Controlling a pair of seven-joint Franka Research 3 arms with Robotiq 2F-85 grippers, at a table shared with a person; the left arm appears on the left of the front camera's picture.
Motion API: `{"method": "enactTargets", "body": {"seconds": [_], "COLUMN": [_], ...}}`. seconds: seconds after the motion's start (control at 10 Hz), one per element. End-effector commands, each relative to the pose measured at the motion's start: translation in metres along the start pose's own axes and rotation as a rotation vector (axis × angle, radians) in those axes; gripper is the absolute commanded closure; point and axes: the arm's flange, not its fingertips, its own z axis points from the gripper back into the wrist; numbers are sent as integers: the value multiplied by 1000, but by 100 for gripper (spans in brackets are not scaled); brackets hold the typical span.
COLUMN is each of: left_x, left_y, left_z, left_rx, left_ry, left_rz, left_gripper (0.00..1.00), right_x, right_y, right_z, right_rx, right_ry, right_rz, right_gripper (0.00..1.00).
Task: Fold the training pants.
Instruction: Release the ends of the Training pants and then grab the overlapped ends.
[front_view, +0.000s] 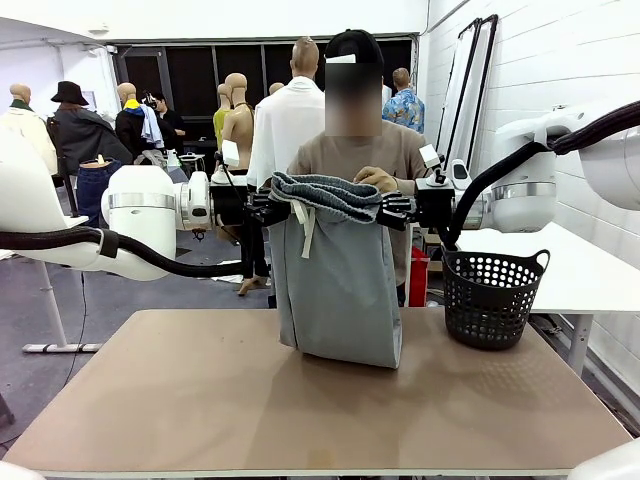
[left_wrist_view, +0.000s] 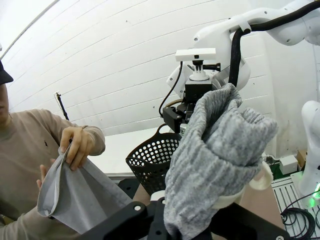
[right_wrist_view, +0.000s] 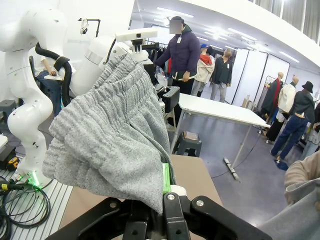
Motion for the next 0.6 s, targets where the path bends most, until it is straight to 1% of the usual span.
{"method": "enactTargets", "body": {"seconds": [0.0,0.5], "left_x": [4,4], "left_y": [-2,-2], "left_z": [0,0], "left_rx": [0,0], "left_ry": [-3,-3], "left_rz": [-9,-9], "left_gripper": [100,100], "right_x": [0,0], "right_y": [1,1], "right_z": [-1,-1], "right_rx": [2,2], "right_ry": [-4,-4], "right_rz": [-1,-1], "right_gripper": [100,100]}}
